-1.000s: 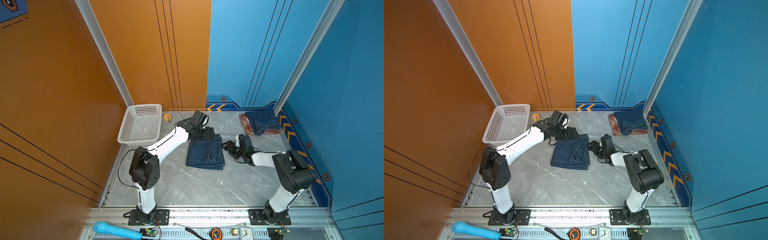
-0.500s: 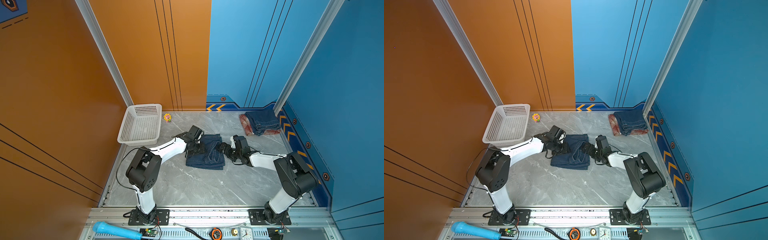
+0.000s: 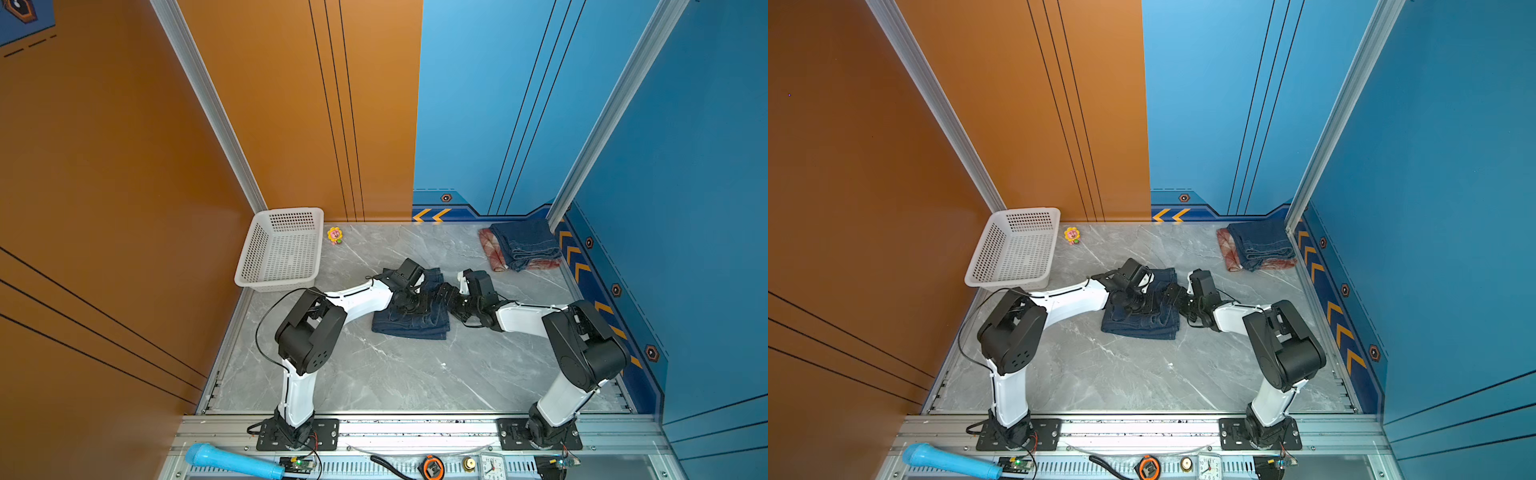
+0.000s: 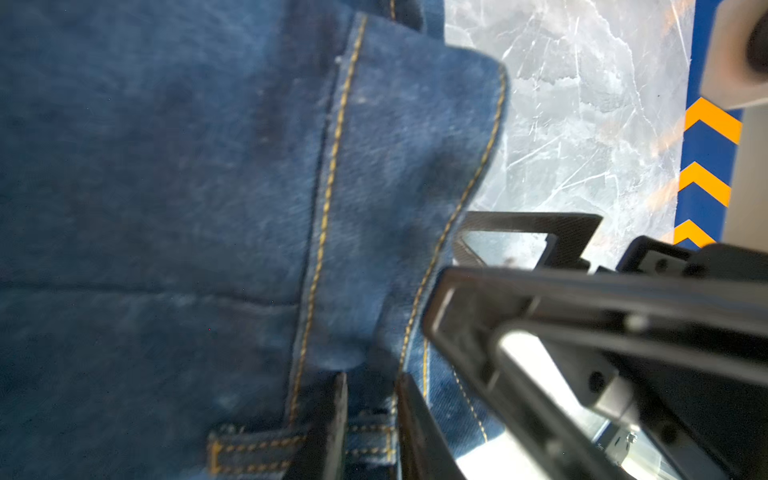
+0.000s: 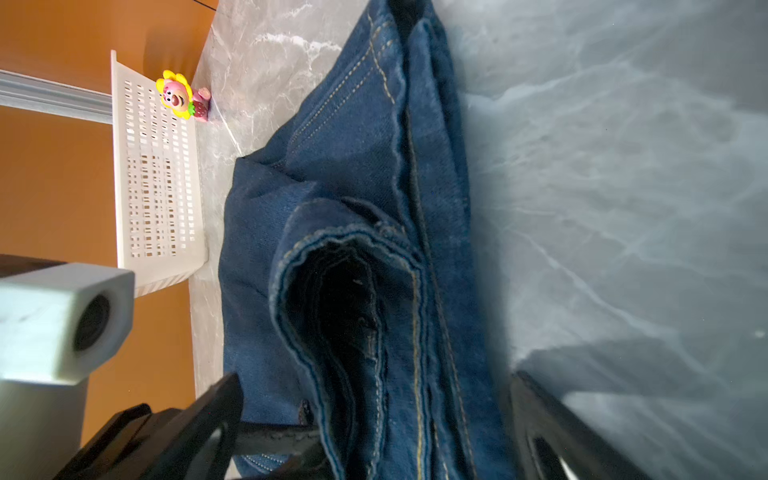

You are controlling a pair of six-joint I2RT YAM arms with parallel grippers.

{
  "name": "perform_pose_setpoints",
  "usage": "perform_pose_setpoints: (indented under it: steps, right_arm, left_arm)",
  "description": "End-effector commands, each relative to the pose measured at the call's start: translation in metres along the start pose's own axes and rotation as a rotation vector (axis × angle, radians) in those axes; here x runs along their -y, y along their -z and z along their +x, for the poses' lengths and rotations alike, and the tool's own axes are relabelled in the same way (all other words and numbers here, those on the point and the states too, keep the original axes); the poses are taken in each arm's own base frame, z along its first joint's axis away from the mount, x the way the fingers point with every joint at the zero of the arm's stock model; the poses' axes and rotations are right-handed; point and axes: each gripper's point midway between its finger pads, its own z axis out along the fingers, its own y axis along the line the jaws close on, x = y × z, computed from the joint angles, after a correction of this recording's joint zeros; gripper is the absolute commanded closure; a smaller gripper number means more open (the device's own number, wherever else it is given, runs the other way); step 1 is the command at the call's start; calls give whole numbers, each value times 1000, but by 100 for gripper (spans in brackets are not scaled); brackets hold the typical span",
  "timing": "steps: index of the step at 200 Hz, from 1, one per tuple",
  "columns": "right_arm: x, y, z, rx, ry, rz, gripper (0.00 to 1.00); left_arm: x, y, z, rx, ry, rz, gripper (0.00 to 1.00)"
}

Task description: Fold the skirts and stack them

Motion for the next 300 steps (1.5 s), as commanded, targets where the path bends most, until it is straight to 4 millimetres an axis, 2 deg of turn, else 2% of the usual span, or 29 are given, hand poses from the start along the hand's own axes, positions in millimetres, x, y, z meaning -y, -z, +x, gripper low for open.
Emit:
perform_pose_setpoints:
  steps: [1,22,45,59,98,129,150,170,195,197,203,243,281,300]
  right_arm:
    - [-2,-3,-1,-7,-33,-26,0]
    - [1,-3,-2,-10,-31,-12,0]
    - [5,-1,-4,-5,-11,24,0]
    - [7,3,-8,4,11,52,0]
    - [8,23,-23,59,71,125,0]
    - [-3,44,-28,105,165,199,3]
    - [-17,48,-18,89,232,222,13]
    - [-29,44,1,41,271,228,20]
    - [-33,35,28,-26,301,247,28]
    - [-34,35,30,-30,301,247,29]
    - [-34,32,35,-41,300,248,31]
    - [-31,8,52,-88,288,248,44]
    - [-51,-13,50,-77,274,168,59]
    - [-65,-16,44,-61,273,127,78]
  left_arm:
    - [17,-4,-4,-6,-25,45,77]
    - [20,-3,-5,-8,-34,55,77]
    - [17,15,-11,36,-53,46,74]
    - [13,29,-14,63,-57,41,69]
    - [-5,60,-10,110,-78,-16,58]
    - [-27,83,-7,154,-59,-76,49]
    - [-50,96,-5,182,-24,-141,43]
    - [-74,107,-2,203,26,-194,40]
    - [-89,121,-3,236,72,-210,39]
    - [-95,118,4,221,80,-222,39]
    - [-99,119,7,221,86,-229,39]
    - [-103,122,12,230,91,-227,37]
    - [-105,121,15,230,92,-220,37]
    - [-108,120,16,233,97,-216,37]
